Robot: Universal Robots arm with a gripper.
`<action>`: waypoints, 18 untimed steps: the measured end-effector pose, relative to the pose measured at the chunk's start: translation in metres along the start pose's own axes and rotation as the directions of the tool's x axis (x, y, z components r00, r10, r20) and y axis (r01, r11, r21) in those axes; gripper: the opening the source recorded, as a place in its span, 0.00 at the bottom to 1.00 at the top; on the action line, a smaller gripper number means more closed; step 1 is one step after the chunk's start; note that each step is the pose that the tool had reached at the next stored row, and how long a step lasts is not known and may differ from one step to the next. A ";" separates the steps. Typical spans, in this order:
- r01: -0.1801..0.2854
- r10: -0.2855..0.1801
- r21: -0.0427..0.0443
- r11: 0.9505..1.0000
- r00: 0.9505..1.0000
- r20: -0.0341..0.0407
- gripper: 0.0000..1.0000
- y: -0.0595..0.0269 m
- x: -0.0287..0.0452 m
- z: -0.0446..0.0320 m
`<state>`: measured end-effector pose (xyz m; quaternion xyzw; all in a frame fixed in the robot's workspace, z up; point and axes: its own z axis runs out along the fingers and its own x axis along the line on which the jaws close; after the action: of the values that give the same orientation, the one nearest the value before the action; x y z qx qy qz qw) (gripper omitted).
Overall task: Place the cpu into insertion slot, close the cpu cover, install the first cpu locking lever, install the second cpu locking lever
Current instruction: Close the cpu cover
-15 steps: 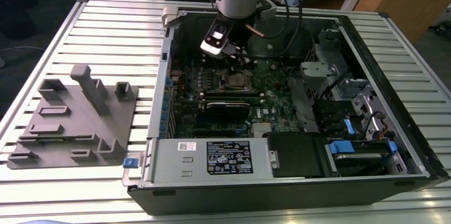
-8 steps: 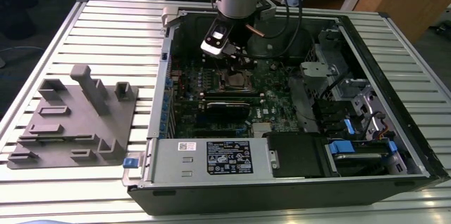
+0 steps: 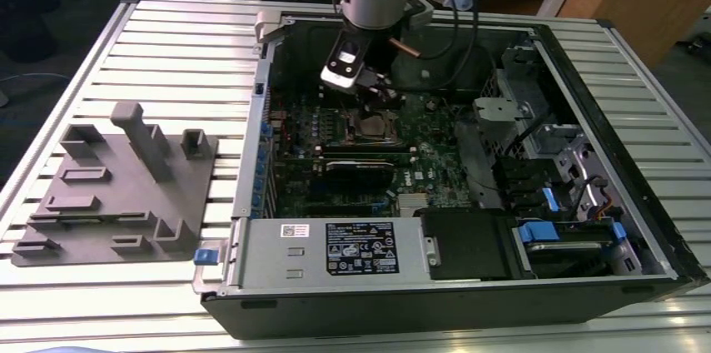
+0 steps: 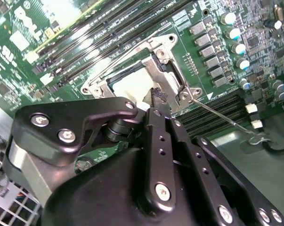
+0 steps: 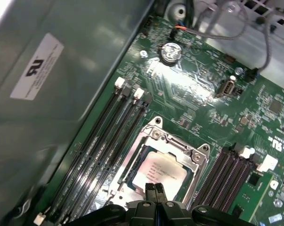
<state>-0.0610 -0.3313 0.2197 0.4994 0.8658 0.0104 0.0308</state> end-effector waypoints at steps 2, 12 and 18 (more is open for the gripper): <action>0.026 -0.026 -0.001 1.000 1.000 -0.001 0.11 0.0000 0.0000 0.0001; 0.038 -0.038 -0.002 0.999 0.999 -0.002 0.11 0.0000 0.0000 0.0001; 0.090 -0.090 -0.004 0.996 0.996 -0.004 0.11 0.0000 0.0000 0.0001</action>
<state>-0.0610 -0.3313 0.2196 0.4598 0.8874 0.0118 0.0304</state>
